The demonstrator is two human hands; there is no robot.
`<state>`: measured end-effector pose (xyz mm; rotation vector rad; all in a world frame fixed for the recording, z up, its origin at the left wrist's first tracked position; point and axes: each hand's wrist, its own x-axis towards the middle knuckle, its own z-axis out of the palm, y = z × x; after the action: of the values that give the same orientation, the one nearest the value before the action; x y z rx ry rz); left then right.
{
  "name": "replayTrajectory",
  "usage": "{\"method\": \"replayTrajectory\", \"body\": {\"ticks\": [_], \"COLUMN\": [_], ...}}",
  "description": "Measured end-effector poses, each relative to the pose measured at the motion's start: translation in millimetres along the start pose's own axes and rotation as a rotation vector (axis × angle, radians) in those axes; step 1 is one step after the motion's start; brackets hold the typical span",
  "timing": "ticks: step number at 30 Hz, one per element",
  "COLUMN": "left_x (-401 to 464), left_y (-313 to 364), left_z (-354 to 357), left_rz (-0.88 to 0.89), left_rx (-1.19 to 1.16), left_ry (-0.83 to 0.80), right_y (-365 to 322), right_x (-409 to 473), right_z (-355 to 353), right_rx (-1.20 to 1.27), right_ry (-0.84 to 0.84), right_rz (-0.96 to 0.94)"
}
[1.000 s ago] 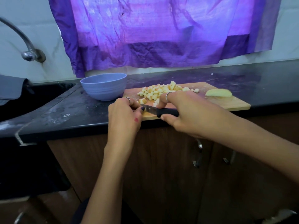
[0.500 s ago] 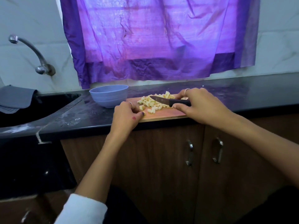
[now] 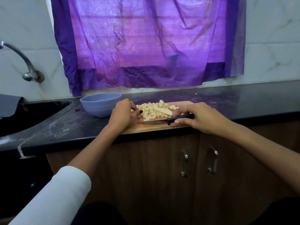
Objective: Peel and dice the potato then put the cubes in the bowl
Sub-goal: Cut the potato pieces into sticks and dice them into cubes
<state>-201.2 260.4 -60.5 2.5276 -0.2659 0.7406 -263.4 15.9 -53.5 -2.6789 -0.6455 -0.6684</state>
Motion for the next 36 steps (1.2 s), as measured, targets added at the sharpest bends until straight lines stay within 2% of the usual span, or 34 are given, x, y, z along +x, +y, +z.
{"method": "replayTrajectory", "body": {"ticks": [3, 6, 10, 13, 16, 20, 22, 24, 26, 29, 36], "left_x": [1, 3, -2, -8, 1, 30, 40, 48, 50, 49, 39], "left_y": [-1, -1, -8, -3, 10, 32, 43, 46, 45, 44, 35], "left_z": [-1, 1, 3, 3, 10, 20, 26, 29, 28, 28, 30], "left_rz": [-0.014, 0.007, 0.089, 0.170, 0.324, 0.569, 0.628, 0.623, 0.609, 0.637, 0.644], "left_rx": [-0.147, -0.212, -0.175, -0.130, -0.055, 0.228, 0.370, 0.413, 0.402, 0.382, 0.182], "left_ry": [-0.009, 0.065, 0.216, 0.288, 0.158, -0.246, -0.367, -0.437, -0.453, -0.391, -0.275], "right_y": [-1, -4, 6, 32, 52, 60, 62, 65, 67, 65, 62], "right_x": [19, 40, 53, 51, 42, 31, 26, 22, 19, 16, 8], "right_z": [14, 27, 6, -25, -32, -15, -7, 0, 5, 8, 5], "right_rx": [-0.073, -0.081, 0.083, 0.218, 0.401, 0.696, 0.744, 0.783, 0.828, 0.838, 0.900], "right_ry": [0.053, 0.047, 0.007, 0.045, 0.134, 0.180, 0.189, 0.206, 0.230, 0.255, 0.282], "right_rz": [-0.009, 0.041, 0.086, 0.148, 0.249, 0.383, 0.394, 0.393, 0.381, 0.355, 0.350]}}
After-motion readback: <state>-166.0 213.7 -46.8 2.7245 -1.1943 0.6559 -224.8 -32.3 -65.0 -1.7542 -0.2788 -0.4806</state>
